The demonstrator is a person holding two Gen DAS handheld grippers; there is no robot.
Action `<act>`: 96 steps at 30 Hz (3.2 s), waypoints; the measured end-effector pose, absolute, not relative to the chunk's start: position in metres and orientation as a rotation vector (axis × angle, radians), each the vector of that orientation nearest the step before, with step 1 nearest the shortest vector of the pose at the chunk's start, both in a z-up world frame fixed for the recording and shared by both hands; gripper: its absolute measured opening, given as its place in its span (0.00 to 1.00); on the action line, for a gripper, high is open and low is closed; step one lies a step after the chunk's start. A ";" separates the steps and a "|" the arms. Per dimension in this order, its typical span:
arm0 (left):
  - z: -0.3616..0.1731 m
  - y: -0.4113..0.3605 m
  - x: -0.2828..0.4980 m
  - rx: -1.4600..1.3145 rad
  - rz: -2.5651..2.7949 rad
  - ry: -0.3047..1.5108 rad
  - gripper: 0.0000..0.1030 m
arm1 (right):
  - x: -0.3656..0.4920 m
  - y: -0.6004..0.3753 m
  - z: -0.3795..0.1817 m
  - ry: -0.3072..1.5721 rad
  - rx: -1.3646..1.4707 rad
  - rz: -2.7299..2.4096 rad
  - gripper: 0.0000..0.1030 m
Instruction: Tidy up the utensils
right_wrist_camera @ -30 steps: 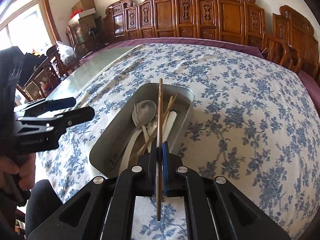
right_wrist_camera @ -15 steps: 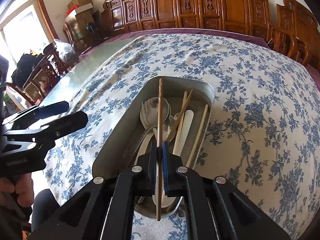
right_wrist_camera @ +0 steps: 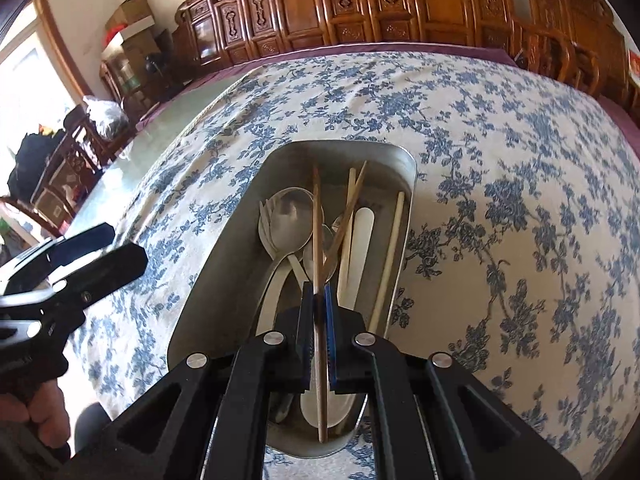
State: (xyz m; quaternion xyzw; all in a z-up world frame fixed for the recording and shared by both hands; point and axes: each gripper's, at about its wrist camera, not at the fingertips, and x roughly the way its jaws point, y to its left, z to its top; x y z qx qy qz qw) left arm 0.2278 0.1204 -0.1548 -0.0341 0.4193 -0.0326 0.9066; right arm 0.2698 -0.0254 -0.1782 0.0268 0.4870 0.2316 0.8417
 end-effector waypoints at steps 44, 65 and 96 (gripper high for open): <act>-0.090 0.042 0.161 -0.009 -0.116 0.723 0.93 | 0.182 -0.138 -0.085 0.686 -0.049 0.378 0.91; -0.083 -0.006 0.132 0.005 -0.132 0.755 0.93 | 0.136 -0.205 -0.062 0.657 0.019 0.267 0.97; 0.024 -0.018 0.059 -0.013 -0.081 0.484 0.93 | 0.075 -0.224 0.048 0.401 0.042 0.265 0.97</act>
